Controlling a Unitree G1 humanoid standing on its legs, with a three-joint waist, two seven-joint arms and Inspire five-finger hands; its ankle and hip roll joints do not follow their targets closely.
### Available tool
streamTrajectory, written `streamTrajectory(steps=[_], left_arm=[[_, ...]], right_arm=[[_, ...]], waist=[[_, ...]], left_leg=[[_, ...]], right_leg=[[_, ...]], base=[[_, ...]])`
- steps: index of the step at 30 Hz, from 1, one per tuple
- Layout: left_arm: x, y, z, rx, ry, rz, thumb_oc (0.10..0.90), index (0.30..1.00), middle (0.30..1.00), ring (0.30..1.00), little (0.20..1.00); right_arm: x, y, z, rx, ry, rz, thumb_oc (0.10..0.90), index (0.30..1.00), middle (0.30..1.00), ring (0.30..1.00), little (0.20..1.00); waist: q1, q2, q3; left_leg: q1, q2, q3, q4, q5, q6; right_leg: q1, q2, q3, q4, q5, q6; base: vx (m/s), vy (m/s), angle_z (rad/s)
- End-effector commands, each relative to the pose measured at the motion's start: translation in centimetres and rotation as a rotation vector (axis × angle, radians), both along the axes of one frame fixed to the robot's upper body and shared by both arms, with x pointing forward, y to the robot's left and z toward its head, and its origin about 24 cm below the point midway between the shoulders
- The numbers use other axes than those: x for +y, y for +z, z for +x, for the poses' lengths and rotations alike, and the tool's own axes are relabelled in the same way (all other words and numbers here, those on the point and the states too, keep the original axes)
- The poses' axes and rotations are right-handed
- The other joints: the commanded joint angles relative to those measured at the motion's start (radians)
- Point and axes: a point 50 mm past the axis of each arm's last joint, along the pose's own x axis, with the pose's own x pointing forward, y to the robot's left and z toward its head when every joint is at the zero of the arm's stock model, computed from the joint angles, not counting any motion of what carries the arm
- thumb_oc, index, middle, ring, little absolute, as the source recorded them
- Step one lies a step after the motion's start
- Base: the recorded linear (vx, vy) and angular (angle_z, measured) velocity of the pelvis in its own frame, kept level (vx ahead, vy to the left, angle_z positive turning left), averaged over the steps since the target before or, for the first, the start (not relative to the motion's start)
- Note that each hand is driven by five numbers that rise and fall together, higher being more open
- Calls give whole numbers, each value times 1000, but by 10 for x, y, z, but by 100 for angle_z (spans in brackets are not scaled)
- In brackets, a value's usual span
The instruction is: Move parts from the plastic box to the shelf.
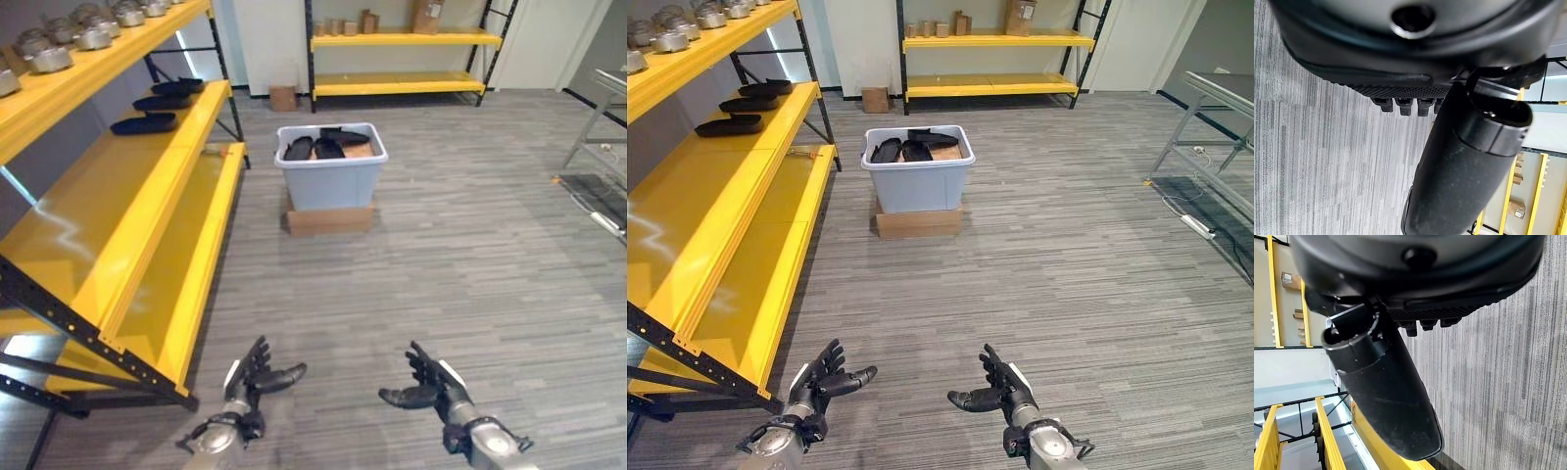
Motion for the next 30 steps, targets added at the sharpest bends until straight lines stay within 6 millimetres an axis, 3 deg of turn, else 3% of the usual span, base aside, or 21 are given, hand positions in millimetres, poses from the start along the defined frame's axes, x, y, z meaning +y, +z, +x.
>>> streamTrajectory(steps=[1, 30], left_arm=[[3, 34, 35, -221, 15, -26, 900, 1000, 1000, 1000, 1000], [4, 33, 32, -211, -13, 19, 900, 1000, 1000, 1000, 1000]], right_arm=[[8, 32, 33, -214, 21, 42, 900, 1000, 1000, 1000, 1000], [10, 32, 31, -210, 30, 46, 900, 1000, 1000, 1000, 1000]], waist=[[8, -22, -29], [2, -17, -26]], left_leg=[[-7, 121, -35, -13, 80, -105], [-1, 116, -32, -13, 70, -102]], right_leg=[[14, -77, 9, 11, -16, 75], [15, -78, 16, 10, -16, 76]], base=[[0, 0, 0], [0, 0, 0]])
